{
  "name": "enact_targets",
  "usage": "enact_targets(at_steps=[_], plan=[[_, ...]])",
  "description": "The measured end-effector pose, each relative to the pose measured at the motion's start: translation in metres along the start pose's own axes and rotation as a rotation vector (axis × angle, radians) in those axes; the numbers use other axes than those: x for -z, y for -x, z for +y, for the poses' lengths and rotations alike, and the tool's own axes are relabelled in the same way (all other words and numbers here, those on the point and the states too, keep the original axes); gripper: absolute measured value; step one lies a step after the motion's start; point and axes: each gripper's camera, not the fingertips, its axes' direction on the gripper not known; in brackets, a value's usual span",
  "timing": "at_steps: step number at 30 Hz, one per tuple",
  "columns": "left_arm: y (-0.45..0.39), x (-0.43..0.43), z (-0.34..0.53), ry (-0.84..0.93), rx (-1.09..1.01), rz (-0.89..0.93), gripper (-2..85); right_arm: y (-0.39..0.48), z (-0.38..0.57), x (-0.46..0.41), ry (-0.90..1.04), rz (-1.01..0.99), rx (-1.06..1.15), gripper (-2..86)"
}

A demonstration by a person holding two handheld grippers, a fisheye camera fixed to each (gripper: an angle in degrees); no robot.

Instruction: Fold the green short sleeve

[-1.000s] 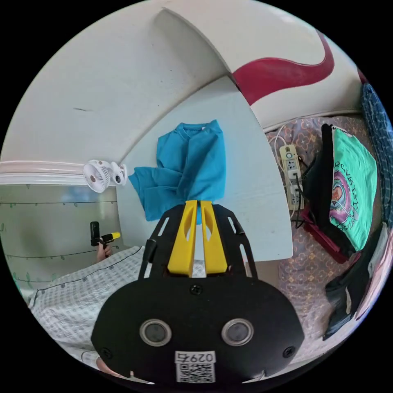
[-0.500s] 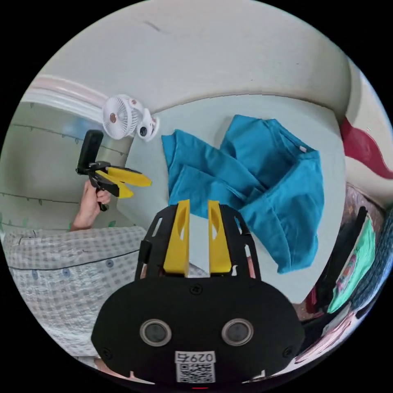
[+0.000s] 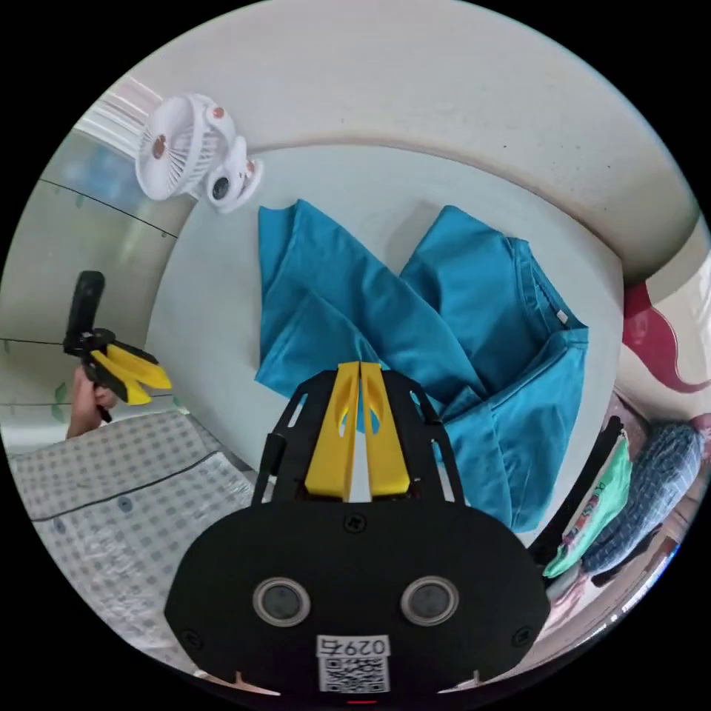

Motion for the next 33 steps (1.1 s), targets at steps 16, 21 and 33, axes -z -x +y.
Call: enact_targets(at_steps=[16, 21, 33], plan=[[-0.104, -0.048, -0.142, 0.065, -0.287, -0.173, 8.1, -0.065, 0.163, 0.05, 0.55, -0.3, -0.291, 0.4], [-0.123, -0.13, -0.199, 0.285, -0.332, -0.406, 11.8, -0.074, 0.162, 0.071, 0.313, -0.429, -0.325, 2.9], [-0.093, -0.312, -0.175, 0.752, -0.409, -0.653, 1.0, -0.116, 0.086, 0.003, 0.12, -0.022, -0.522, 10.8]])
